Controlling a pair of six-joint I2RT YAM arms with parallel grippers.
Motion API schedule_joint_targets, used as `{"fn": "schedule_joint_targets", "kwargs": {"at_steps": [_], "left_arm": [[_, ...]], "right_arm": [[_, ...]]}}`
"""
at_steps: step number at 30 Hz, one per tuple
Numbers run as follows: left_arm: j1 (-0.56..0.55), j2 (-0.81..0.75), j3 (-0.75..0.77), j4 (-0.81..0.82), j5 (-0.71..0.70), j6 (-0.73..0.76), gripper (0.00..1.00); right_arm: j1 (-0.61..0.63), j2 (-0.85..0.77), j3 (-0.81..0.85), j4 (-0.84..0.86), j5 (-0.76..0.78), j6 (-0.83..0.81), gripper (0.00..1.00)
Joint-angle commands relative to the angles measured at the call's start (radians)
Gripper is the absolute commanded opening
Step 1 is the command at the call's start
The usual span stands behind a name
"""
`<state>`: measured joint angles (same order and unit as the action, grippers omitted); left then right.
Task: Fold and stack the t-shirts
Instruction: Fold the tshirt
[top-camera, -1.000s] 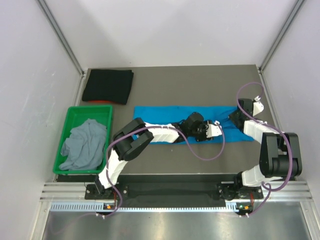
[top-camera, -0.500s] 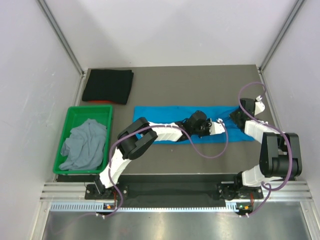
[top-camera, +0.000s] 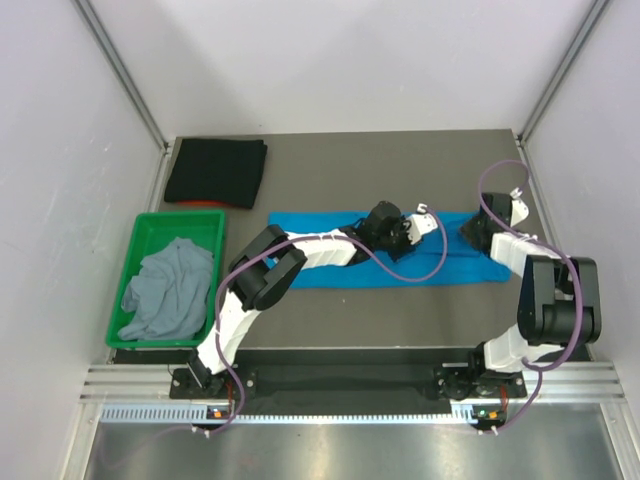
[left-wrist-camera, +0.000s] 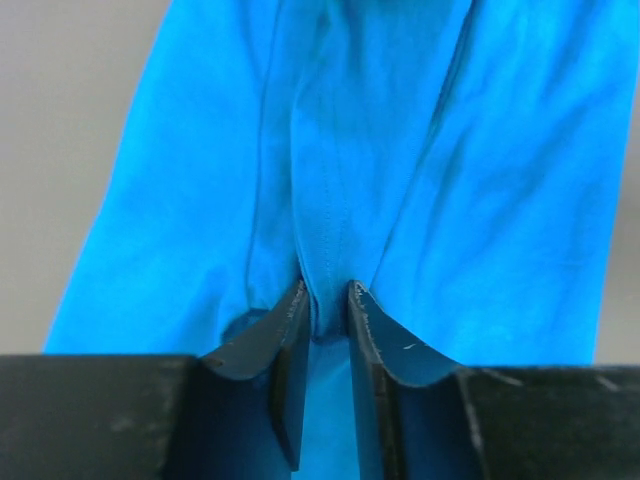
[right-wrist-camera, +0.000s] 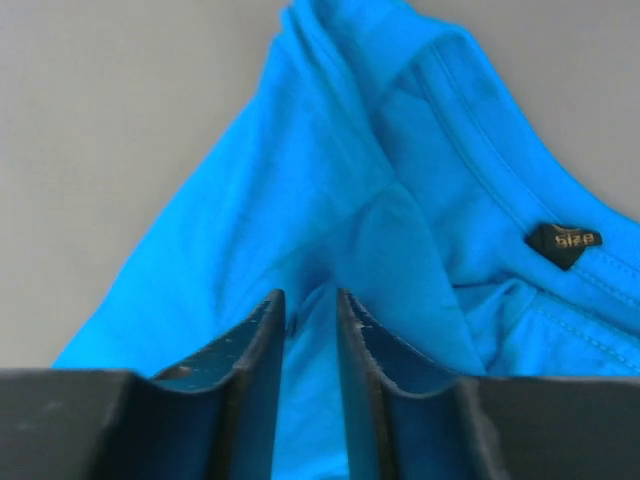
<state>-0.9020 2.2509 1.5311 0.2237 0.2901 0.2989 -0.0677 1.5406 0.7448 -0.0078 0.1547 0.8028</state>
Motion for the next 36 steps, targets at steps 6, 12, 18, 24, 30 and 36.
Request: {"fn": "schedule_joint_targets", "kwargs": {"at_steps": [6, 12, 18, 24, 30, 36], "left_arm": [[-0.009, -0.106, -0.002, -0.047, 0.050, -0.219, 0.35], [-0.003, -0.180, -0.032, -0.099, 0.002, -0.337, 0.45], [0.078, -0.226, -0.022, -0.210, -0.008, -0.550, 0.43], [0.273, -0.255, -0.077, -0.300, 0.112, -0.690, 0.42], [0.377, -0.333, -0.150, -0.424, 0.000, -0.649, 0.43], [0.403, -0.405, -0.178, -0.538, -0.043, -0.606, 0.43]], "right_arm": [[-0.012, -0.077, 0.180, -0.256, 0.008, -0.091, 0.38], [-0.012, -0.062, 0.142, -0.273, -0.050, -0.060, 0.24], [-0.014, -0.007, 0.077, -0.215, -0.041, -0.054, 0.15], [-0.021, 0.032, 0.056, -0.196, -0.018, -0.102, 0.15], [-0.050, -0.045, 0.145, -0.267, -0.033, -0.154, 0.24], [-0.131, 0.021, 0.284, -0.301, -0.182, -0.289, 0.33]]}}
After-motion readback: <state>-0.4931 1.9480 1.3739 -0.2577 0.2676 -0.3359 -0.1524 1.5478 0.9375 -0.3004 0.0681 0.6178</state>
